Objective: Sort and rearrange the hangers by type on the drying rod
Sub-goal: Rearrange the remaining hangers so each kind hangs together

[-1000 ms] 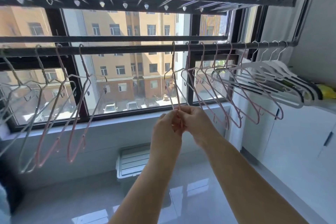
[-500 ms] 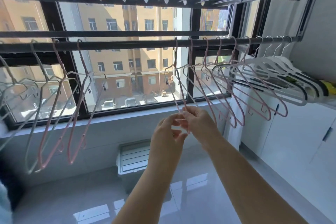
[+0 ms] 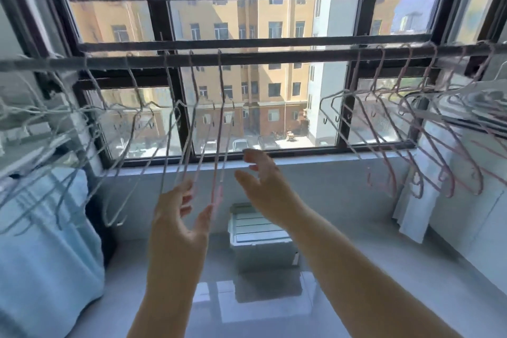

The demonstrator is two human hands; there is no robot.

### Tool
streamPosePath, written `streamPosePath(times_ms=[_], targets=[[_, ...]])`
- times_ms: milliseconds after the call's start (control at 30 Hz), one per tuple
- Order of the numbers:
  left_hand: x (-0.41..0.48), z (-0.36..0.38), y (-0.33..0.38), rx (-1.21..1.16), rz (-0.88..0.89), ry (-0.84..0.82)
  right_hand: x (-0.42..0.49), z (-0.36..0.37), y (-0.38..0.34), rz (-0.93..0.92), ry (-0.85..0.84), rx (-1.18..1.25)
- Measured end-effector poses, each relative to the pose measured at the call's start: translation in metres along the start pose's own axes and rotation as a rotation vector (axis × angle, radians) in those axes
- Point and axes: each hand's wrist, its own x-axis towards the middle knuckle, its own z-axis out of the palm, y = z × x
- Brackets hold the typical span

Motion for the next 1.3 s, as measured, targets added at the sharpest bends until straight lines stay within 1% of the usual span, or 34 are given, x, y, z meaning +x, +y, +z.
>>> streamPosePath(times_ms=[100, 167, 267, 433, 533, 800, 1067, 1300], targets=[[0.001, -0.023, -0.014, 0.02, -0.001, 0.013, 0.016, 0.03, -0.017, 0.129, -0.12, 0.219], [0.004, -0.037, -0.022, 0.03, -0.013, 0.029, 0.023, 0.04, -0.02, 0.185, -0.121, 0.359], [0.006, -0.049, -0.029, 0.028, -0.02, -0.001, 0.024, 0.047, -0.02, 0.236, -0.041, 0.622], [-0.001, -0.034, -0.021, -0.039, 0.004, -0.11, 0.02, 0.04, -0.016, 0.247, 0.132, 0.808], [-0.006, -0.015, -0.014, -0.077, 0.021, -0.188, 0.016, 0.017, -0.008, 0.248, 0.202, 0.841], [-0.018, 0.033, 0.008, -0.138, 0.037, -0.325, 0.003, -0.054, 0.021, 0.273, 0.342, 0.854], [-0.021, 0.061, 0.021, -0.125, 0.045, -0.355, -0.001, -0.084, 0.045, 0.297, 0.368, 0.818], [-0.019, 0.071, 0.026, -0.106, 0.04, -0.353, -0.002, -0.089, 0.058, 0.302, 0.335, 0.759]])
